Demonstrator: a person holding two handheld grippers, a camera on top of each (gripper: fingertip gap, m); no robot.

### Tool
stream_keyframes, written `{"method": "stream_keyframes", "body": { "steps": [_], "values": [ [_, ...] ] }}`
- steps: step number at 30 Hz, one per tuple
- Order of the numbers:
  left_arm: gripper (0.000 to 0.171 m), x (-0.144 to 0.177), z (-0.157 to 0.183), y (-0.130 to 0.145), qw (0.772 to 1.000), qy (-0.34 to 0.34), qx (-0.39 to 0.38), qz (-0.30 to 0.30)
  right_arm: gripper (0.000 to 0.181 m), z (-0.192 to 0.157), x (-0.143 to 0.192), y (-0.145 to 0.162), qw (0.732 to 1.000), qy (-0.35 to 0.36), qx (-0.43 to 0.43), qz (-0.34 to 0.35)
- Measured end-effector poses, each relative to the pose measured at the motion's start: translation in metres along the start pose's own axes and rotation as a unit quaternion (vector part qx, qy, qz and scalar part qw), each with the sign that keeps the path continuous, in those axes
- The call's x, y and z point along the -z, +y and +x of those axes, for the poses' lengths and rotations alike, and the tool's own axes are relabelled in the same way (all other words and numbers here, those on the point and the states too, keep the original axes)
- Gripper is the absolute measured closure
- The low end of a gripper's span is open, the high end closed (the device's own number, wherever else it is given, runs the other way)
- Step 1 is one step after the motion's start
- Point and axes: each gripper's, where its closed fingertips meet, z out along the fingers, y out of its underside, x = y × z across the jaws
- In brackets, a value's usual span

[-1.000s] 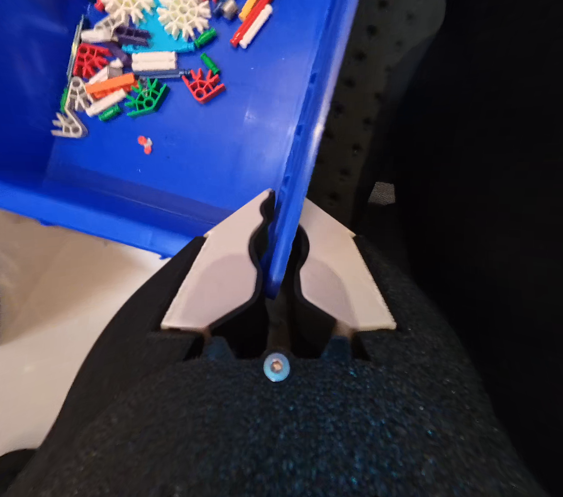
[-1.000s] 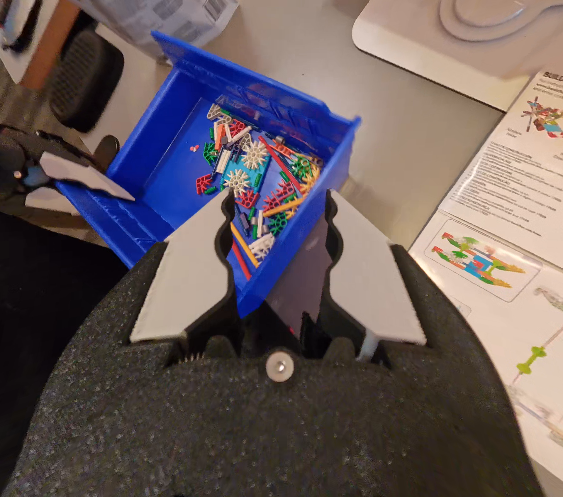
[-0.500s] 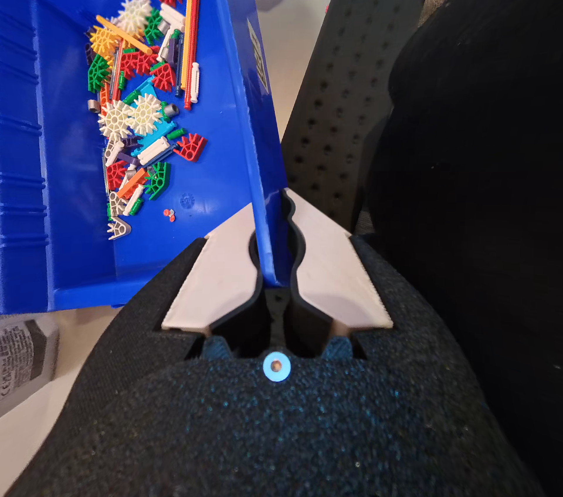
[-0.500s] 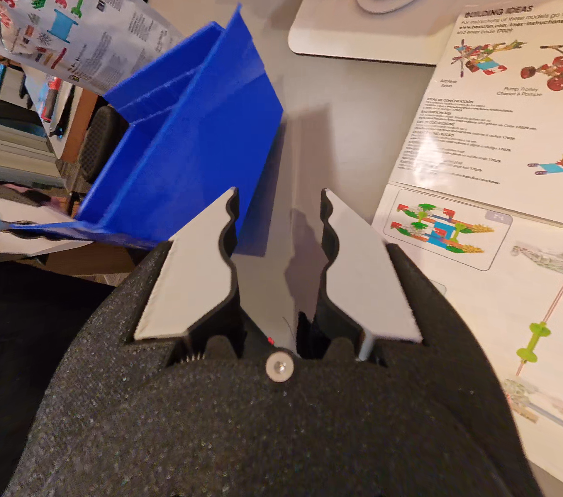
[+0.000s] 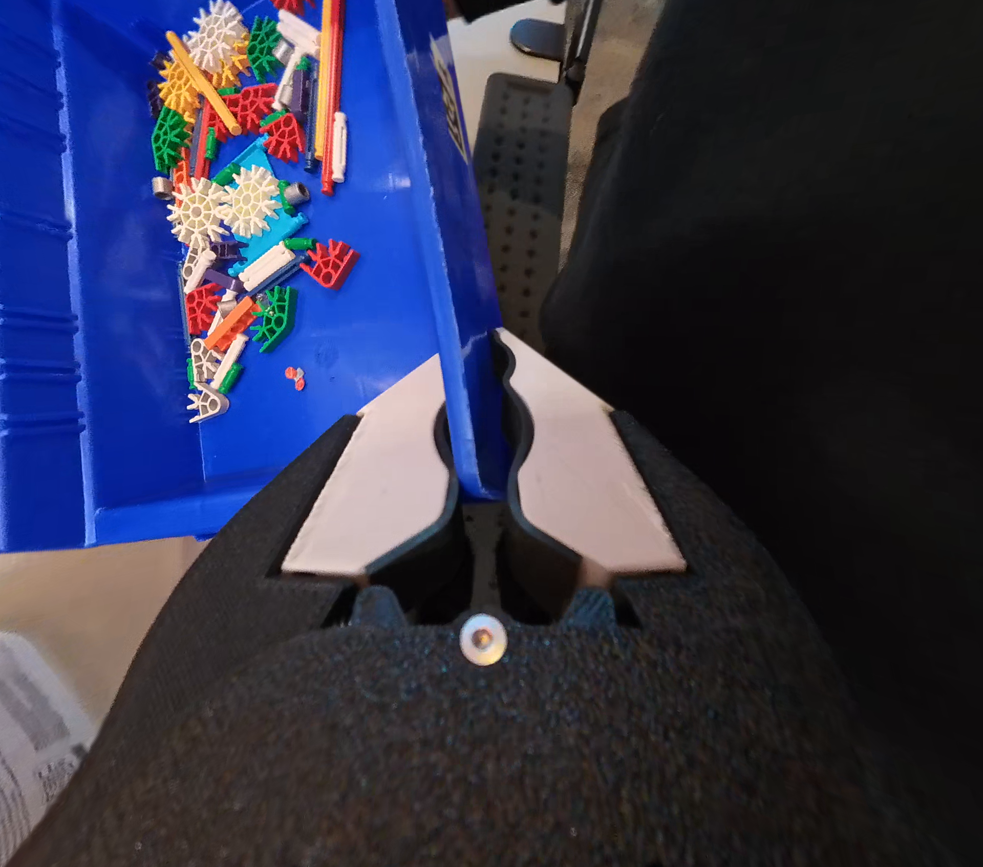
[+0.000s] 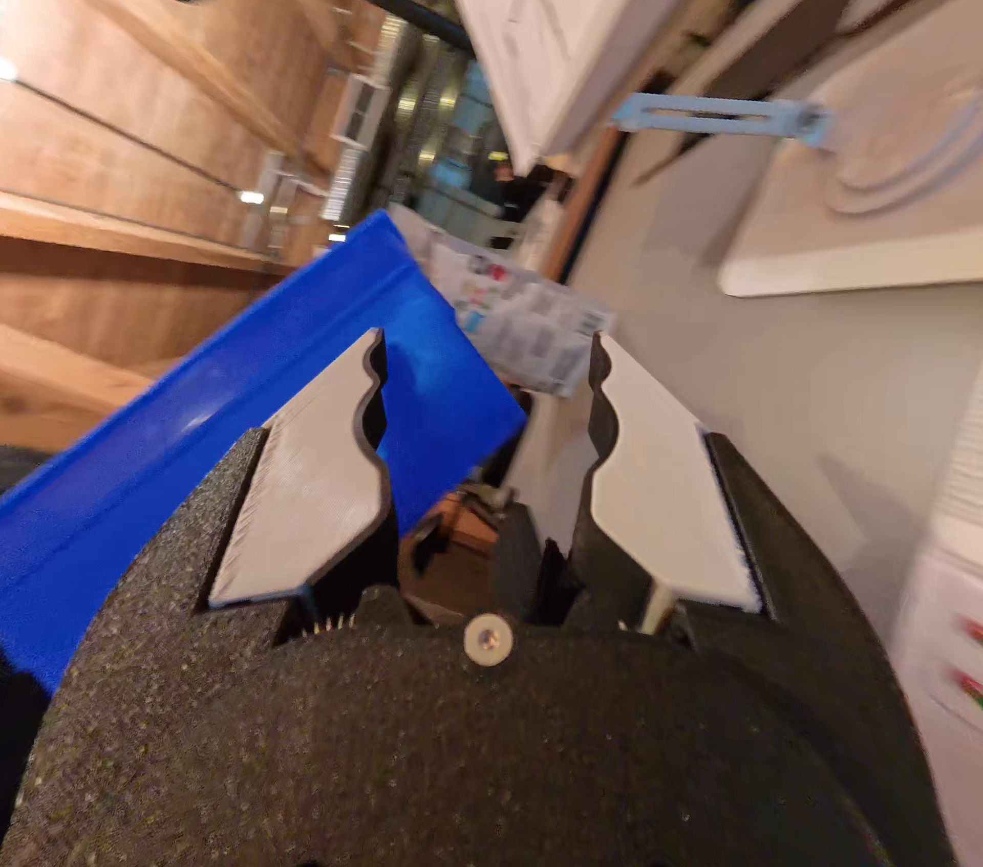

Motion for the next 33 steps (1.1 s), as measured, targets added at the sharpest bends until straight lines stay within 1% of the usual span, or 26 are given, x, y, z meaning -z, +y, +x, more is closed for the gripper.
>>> {"method": "stream_keyframes", "body": {
  "steps": [1, 2, 4, 6, 9, 11, 16, 18, 23, 28, 31, 33],
  "values": [
    [0.171, 0.001, 0.003, -0.005, 1.000, 0.007, -0.004, 0.005, 0.105, -0.015, -0.002, -0.004, 0.999, -0.052, -0.016, 0.003],
    [0.171, 0.002, 0.006, -0.011, 1.000, 0.015, -0.005, 0.011, 0.098, -0.027, -0.004, -0.005, 0.995, -0.091, -0.029, 0.001],
    [0.171, 0.005, 0.011, -0.021, 0.999, 0.032, -0.008, 0.022, 0.090, -0.044, -0.007, -0.002, 0.988, -0.146, -0.044, -0.018],
    [0.171, 0.010, 0.014, -0.031, 0.998, 0.043, -0.015, 0.033, 0.071, -0.052, -0.007, 0.000, 0.981, -0.181, -0.064, -0.029],
    [0.171, 0.019, 0.015, -0.047, 0.997, 0.050, -0.028, 0.043, 0.066, -0.067, 0.003, 0.006, 0.966, -0.241, -0.085, -0.040],
    [0.171, 0.025, 0.016, -0.056, 0.997, 0.055, -0.033, 0.052, 0.067, -0.085, 0.005, 0.011, 0.955, -0.281, -0.084, -0.045],
    [0.171, 0.036, 0.020, -0.075, 0.993, 0.083, -0.028, 0.077, 0.067, -0.136, 0.003, -0.001, 0.925, -0.376, -0.041, -0.019],
    [0.171, 0.039, 0.019, -0.077, 0.993, 0.089, -0.026, 0.078, 0.071, -0.153, 0.004, 0.000, 0.908, -0.418, -0.033, -0.028],
    [0.171, 0.048, 0.014, -0.071, 0.993, 0.098, -0.027, 0.065, 0.075, -0.169, -0.005, 0.002, 0.898, -0.437, -0.005, -0.044],
    [0.171, 0.060, 0.006, -0.061, 0.995, 0.087, -0.016, 0.053, 0.080, -0.176, -0.019, 0.000, 0.891, -0.452, -0.004, -0.044],
    [0.171, 0.072, 0.003, -0.055, 0.995, 0.086, -0.005, 0.048, 0.081, -0.187, -0.031, -0.001, 0.884, -0.465, 0.006, -0.045],
    [0.171, 0.082, -0.001, -0.056, 0.995, 0.082, 0.001, 0.054, 0.081, -0.195, -0.041, -0.005, 0.879, -0.476, 0.007, -0.039]
  ]
}}
